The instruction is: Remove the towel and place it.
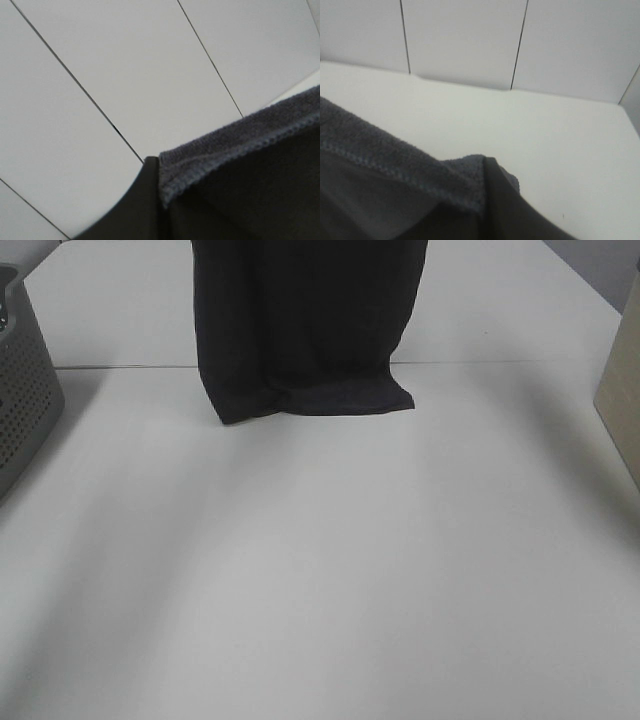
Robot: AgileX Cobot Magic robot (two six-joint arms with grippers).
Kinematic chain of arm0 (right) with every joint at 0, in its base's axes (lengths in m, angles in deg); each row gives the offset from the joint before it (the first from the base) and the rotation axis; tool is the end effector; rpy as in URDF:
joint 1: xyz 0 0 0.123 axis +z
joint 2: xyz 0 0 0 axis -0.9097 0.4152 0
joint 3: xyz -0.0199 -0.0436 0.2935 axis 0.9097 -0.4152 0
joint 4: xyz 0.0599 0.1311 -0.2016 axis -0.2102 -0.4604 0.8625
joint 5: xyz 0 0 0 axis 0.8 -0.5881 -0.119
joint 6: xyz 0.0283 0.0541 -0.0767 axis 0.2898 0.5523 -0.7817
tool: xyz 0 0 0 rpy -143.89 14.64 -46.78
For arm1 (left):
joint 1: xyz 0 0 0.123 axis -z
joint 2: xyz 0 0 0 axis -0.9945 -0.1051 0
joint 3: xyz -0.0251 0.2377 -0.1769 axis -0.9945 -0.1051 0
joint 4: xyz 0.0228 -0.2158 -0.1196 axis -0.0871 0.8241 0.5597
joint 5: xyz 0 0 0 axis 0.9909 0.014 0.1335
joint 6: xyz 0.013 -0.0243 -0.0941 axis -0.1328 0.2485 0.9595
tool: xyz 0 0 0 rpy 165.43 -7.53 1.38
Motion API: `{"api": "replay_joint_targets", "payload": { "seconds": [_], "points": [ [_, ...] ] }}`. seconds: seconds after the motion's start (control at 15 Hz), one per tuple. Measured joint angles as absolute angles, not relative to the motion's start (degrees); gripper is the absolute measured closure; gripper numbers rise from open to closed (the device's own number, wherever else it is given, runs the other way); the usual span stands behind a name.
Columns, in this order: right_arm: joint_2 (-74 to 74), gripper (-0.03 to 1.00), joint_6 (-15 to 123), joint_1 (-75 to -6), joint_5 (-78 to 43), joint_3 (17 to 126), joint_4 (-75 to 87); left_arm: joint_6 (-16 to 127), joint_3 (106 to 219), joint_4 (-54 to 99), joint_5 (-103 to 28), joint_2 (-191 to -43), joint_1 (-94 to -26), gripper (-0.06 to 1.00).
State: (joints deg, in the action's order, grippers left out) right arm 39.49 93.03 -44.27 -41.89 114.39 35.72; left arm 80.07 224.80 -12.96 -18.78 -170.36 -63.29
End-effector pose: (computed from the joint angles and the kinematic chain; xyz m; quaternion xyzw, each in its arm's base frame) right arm 0.4492 0.1523 0.4397 -0.1039 0.7911 0.0129 0.6027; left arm 0.4976 -0.1727 0.4436 0.2574 0.6614 0.1084 0.6961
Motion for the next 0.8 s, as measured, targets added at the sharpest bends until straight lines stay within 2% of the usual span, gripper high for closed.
{"api": "replay_joint_targets", "payload": {
  "seconds": [0.13,0.2,0.53,0.8],
  "points": [
    [38.23,0.96,88.10,-44.32,-48.82,114.39,29.13,75.32,224.80,-6.66,-9.09,-168.35,-62.88,0.94],
    [35.19,0.96,85.41,-44.32,-55.01,114.39,24.89,71.65,224.80,0.39,1.51,-164.74,-62.77,0.94],
    [28.60,0.96,79.34,-44.27,-72.43,114.51,17.21,70.85,224.80,9.27,24.25,-158.27,-62.25,0.94],
    [25.97,0.96,77.10,-44.32,-77.99,114.51,13.20,74.52,221.87,13.68,28.15,-154.48,-62.31,0.94]
  ]
}}
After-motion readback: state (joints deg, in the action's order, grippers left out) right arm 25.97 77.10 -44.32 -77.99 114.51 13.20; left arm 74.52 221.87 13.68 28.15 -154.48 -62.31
